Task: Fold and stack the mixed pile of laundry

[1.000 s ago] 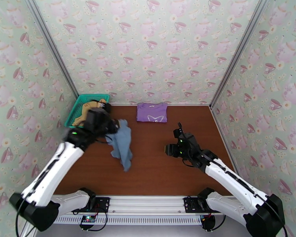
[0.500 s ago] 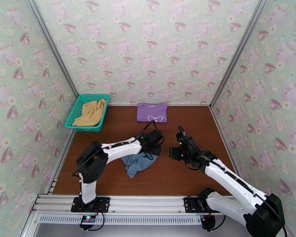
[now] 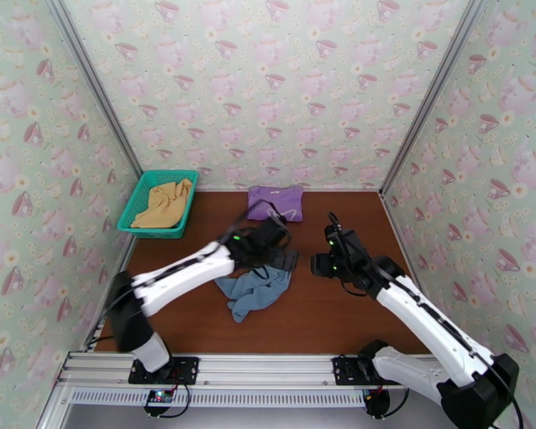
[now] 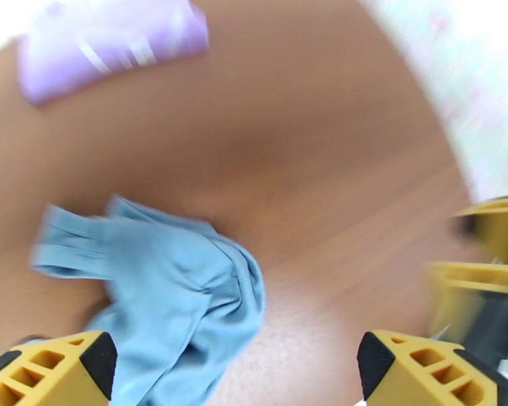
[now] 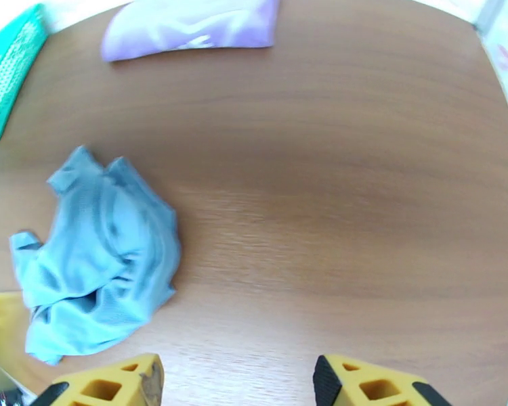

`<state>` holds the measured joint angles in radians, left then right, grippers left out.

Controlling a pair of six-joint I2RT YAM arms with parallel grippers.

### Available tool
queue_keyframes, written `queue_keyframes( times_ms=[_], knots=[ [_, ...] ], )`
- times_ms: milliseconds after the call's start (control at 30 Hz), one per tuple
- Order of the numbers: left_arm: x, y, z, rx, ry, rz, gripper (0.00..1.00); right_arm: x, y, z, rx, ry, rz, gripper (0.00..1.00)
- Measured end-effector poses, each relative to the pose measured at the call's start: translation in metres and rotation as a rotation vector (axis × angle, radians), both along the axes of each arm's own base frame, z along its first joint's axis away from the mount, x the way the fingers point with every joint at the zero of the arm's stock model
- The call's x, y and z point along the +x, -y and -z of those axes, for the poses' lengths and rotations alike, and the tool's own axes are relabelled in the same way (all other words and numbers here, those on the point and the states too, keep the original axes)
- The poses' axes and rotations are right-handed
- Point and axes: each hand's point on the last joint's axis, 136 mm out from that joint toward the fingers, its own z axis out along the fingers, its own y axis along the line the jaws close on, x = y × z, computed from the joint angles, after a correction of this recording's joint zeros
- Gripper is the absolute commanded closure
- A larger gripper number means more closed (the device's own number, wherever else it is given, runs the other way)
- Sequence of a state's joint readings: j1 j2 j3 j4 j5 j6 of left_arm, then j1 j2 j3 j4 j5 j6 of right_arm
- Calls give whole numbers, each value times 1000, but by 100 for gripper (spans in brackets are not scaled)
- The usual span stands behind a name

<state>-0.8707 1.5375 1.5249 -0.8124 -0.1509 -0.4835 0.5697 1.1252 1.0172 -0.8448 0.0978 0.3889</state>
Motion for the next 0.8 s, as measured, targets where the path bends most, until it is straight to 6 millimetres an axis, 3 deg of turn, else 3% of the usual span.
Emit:
queue_keyframes(
  times_ms=[67,133,233,300,333,400,467,800],
  knots=[
    [2,-46,-20,-40,13,-104,10,-1,-17,8,-13,-30,-58,37],
    [1,-101,-7,-58,-18,-243,19,-1,-31,16,-32,-57,-109,38],
    [-17,-167,63,-48,-174,-430,25,3,-43,24,-56,-78,-155,39],
    [-42,-192,120,-25,-319,-515,26,7,-48,26,-60,-80,-170,39],
    [-54,-199,143,-19,-386,-545,26,8,-50,26,-59,-81,-179,39],
    [-69,-204,170,-26,-468,-582,28,8,-52,26,-56,-81,-192,40],
    [-72,-202,183,-52,-504,-601,31,8,-55,25,-52,-78,-202,40],
    [-34,-180,227,-141,-516,-628,39,-1,-52,25,-35,-64,-212,40]
  ],
)
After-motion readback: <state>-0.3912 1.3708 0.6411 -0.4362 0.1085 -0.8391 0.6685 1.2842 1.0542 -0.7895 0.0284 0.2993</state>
